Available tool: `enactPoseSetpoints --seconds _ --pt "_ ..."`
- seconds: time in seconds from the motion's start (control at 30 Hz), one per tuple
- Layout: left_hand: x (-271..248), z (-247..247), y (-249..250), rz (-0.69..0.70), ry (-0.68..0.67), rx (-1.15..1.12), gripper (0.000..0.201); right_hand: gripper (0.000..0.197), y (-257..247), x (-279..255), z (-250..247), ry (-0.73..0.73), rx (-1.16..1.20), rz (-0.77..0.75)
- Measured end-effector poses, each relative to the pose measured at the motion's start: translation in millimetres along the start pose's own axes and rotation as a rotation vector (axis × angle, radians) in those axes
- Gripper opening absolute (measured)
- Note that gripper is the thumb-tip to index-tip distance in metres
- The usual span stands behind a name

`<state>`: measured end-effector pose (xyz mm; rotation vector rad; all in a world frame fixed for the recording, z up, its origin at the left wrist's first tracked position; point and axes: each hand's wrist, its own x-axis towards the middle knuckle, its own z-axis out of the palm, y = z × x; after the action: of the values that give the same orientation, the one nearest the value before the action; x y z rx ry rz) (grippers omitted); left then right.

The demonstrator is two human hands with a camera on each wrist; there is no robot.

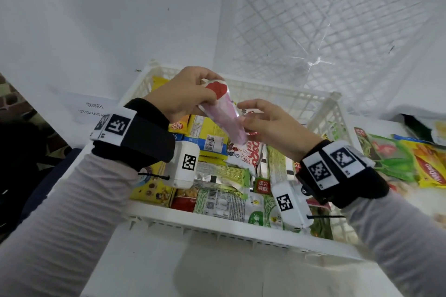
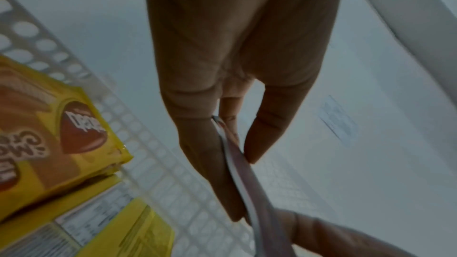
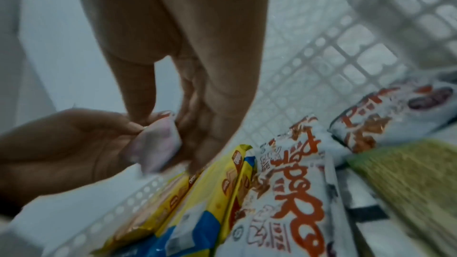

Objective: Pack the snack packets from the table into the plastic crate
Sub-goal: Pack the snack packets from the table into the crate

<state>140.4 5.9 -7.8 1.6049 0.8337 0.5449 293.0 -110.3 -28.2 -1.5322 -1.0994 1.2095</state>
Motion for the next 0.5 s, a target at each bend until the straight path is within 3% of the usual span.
enactPoseSetpoints --seconds 0.1,0.2,0.3,0.37,0.5 --pt "-12 5 7 0.005 -0.049 0.106 0.031 0.019 1 -1 -6 -0.155 0.034 -0.003" --pt "-35 -5 17 0.081 -0.114 0.554 0.033 0.018 0 -3 -10 -0.268 -0.099 0.021" --pt "-68 -12 28 0.146 -0.143 0.962 0.055 0.014 1 -6 -5 -0.390 -0.191 0.031" --pt "-92 -11 37 0.138 -0.185 1.075 0.062 0.012 1 -8 0 -0.454 -0.215 0.024" --pt "-126 -11 46 0.119 -0.283 1.218 0.052 0.012 -3 -8 8 -0.605 -0.308 -0.002"
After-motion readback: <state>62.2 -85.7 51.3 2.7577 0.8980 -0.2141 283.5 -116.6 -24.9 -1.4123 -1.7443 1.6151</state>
